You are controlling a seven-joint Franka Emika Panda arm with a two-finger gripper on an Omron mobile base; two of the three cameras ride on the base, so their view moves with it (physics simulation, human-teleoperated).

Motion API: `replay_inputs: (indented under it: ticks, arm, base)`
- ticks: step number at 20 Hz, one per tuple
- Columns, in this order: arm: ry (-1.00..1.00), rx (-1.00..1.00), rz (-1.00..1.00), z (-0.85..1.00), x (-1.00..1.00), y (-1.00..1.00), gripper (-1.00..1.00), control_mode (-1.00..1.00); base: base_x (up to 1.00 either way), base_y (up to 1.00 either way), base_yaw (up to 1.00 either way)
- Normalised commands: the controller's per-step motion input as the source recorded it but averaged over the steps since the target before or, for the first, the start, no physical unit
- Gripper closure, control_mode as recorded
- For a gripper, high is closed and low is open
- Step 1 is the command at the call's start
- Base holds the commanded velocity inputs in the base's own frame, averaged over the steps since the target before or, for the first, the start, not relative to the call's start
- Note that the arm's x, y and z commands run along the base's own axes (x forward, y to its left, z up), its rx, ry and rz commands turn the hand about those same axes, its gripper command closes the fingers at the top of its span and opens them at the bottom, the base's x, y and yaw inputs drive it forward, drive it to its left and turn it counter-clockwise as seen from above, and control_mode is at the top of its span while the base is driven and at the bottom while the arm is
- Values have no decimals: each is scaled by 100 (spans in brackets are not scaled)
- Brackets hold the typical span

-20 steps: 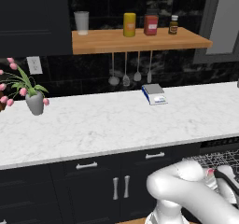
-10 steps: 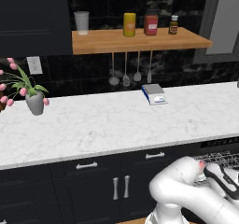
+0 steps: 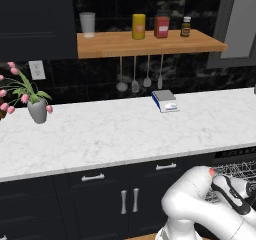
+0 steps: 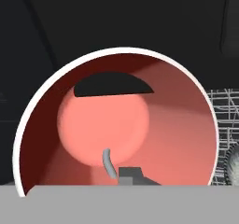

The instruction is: Pick up the cup and bowl from the counter, place them in the dishwasher, and close the dishwasher door.

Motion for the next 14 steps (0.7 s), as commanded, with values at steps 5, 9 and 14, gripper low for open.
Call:
replay_inputs:
  ticks: [5,9,14]
  arm:
    - [7,3,-27,-38,30,-87,-100,-100]
    - [-18,30,-11,2,-43,-100,-100,-100]
    - [-4,22,-16,0,-10,-100,-100,-100]
  base:
    - [0,0,0]
    - [0,0,0]
    - [0,0,0]
